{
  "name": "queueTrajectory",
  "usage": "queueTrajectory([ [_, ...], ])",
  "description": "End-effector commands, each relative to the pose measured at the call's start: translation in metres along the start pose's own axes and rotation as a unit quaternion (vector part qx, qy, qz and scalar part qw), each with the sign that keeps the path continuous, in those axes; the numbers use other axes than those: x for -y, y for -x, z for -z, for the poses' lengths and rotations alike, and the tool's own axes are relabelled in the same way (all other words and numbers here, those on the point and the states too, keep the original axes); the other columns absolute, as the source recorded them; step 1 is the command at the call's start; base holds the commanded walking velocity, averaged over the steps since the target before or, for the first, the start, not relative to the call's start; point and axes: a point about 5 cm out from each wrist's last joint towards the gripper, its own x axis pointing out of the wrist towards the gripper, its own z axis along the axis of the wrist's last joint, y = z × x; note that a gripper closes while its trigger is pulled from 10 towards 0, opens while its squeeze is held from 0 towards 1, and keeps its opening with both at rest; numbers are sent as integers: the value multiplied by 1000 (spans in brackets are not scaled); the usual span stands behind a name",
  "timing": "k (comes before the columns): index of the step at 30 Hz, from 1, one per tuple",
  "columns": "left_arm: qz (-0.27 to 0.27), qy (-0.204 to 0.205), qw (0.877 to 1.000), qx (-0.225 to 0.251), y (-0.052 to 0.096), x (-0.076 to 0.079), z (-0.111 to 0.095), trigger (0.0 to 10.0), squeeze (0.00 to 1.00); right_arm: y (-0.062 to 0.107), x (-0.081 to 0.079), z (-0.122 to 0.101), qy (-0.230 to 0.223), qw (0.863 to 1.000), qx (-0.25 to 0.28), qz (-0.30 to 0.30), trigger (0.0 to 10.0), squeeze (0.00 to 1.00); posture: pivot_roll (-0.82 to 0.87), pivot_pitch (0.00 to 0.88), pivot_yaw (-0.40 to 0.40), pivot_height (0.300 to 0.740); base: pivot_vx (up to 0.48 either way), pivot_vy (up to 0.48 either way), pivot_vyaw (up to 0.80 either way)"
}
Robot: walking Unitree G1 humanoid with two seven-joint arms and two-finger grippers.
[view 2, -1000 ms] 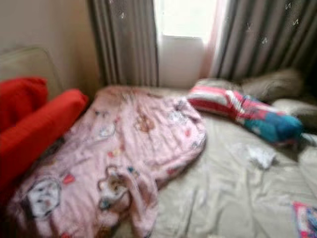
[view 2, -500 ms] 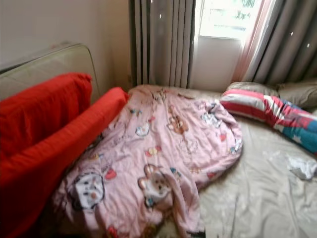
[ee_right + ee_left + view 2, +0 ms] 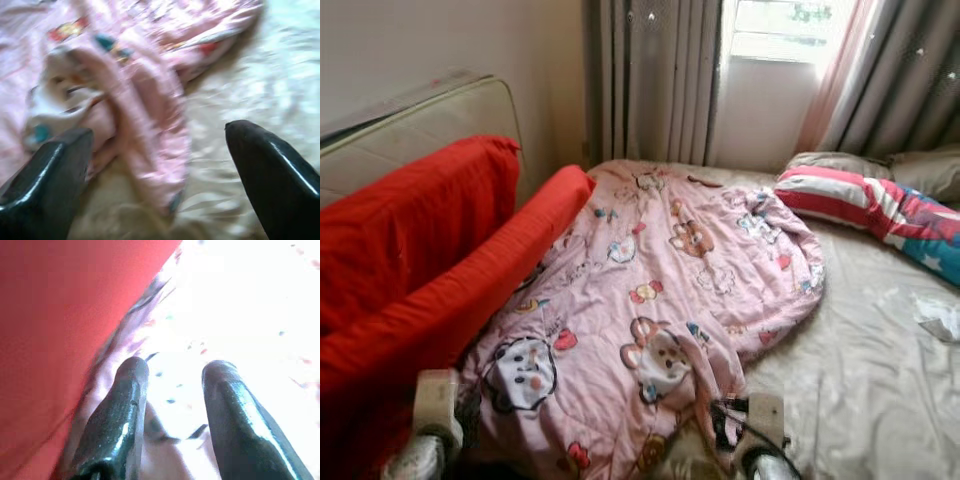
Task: Clean up the room
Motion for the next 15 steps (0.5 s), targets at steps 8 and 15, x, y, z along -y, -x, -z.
queueTrajectory([
  [8, 8, 15, 999, 41, 20, -1, 4, 10000, 0, 6, 4, -4, -14, 999, 51, 10, 10000, 0, -6, 10, -18, 740, 0, 0, 0],
  [15, 11, 25, 999, 44, 14, 3, -4, 10000, 0, 2, -7, -7, -12, 999, 50, 2, 10000, 0, -2, 17, -28, 740, 0, 0, 0],
])
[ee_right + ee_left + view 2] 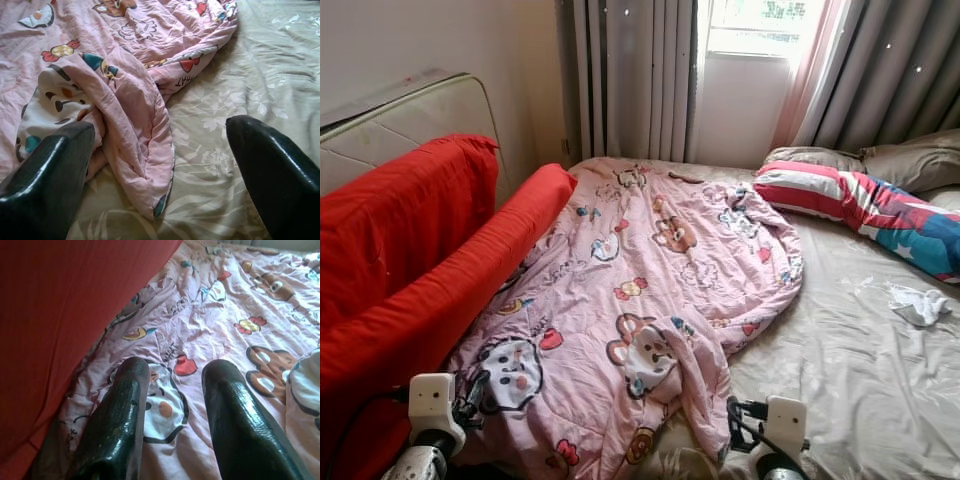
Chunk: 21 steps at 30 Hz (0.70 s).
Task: Clean up the room
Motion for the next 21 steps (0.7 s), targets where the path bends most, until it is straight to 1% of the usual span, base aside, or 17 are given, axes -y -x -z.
queueTrajectory([
  [1, 3, 3, 1000, 2, -4, 3, -4, 10000, 0, -4, 0, -6, 2, 1000, 8, 1, 10000, 0, -2, 17, -28, 740, 0, 0, 0],
  [4, 6, 4, 1000, 2, -5, 5, -5, 10000, 0, -5, 2, -9, 3, 1000, 12, 7, 10000, 0, -2, 21, -26, 740, 0, 0, 0],
  [8, 8, 4, 1000, -1, -4, 5, -4, 10000, 0, -4, 4, -8, 4, 1000, 10, 10, 10000, 0, -2, 23, -25, 740, 0, 0, 0],
  [21, 9, 4, 1000, -5, -4, 4, -4, 10000, 0, -3, 3, -5, 3, 1000, 2, 13, 10000, 0, 1, 27, -24, 740, 0, 0, 0],
])
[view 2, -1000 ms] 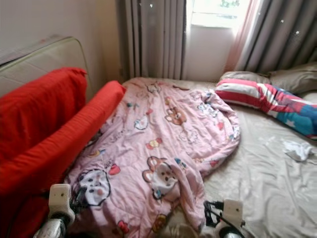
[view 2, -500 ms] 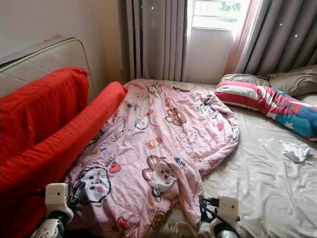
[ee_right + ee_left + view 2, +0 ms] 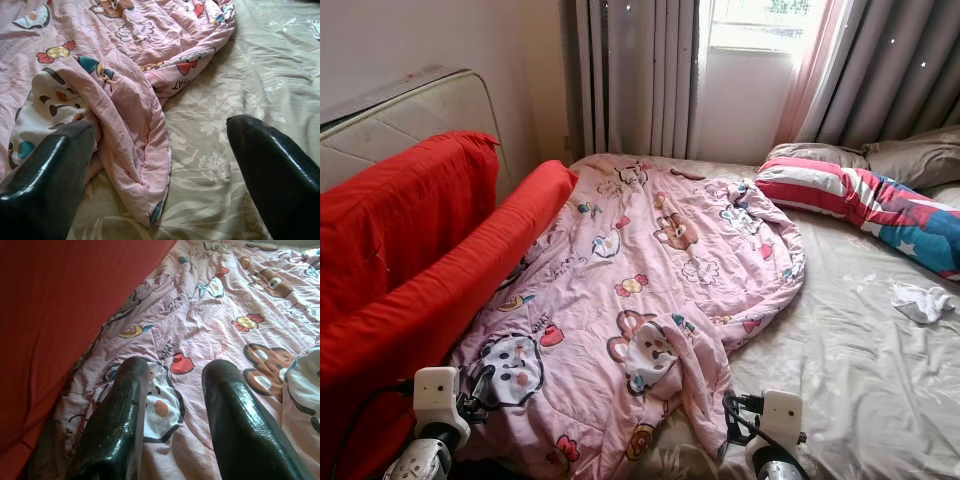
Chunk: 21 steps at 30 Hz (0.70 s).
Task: Clean up the room
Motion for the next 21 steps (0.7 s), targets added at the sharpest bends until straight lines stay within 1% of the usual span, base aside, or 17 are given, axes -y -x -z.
queueTrajectory([
  [1, 3, 1, 1000, -3, -1, 1, -1, 10000, 0, 1, 2, 2, -1, 1000, -7, 5, 10000, 0, 1, 27, -24, 740, 0, 0, 0],
  [8, 2, 1, 1000, -3, 0, 0, -1, 10000, 0, 0, 2, 2, 0, 1000, -10, 5, 10000, 0, 2, 25, -27, 740, 0, 0, 0],
  [21, 2, -3, 1000, -6, 0, -2, -1, 10000, 0, -1, 4, 1, -1, 1000, -11, 9, 10000, 0, -3, 17, -23, 740, 273, 0, 0],
])
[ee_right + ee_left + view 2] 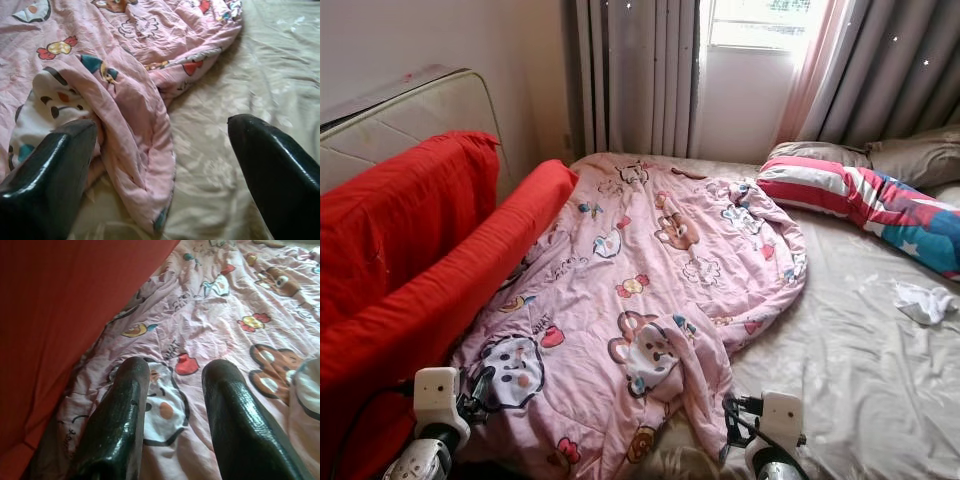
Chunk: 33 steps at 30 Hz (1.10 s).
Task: Clean up the room
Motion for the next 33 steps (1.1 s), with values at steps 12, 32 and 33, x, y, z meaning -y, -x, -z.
queueTrajectory([
  [12, 7, -5, 1000, -1, -2, 0, -3, 10000, 0, -1, 2, -1, -4, 1000, -4, 1, 10000, 0, -7, 3, -20, 740, 262, 0, 0],
  [32, 16, -5, 1000, -1, -6, 1, -5, 10000, 0, 0, 1, -1, -9, 1000, 2, -3, 10000, 0, -6, 17, -15, 740, 0, 0, 311],
  [33, 16, -5, 1000, -1, -6, 1, -5, 10000, 0, 0, 1, -1, -10, 1000, 4, 0, 10000, 0, -6, 17, -14, 740, 0, 0, 0],
])
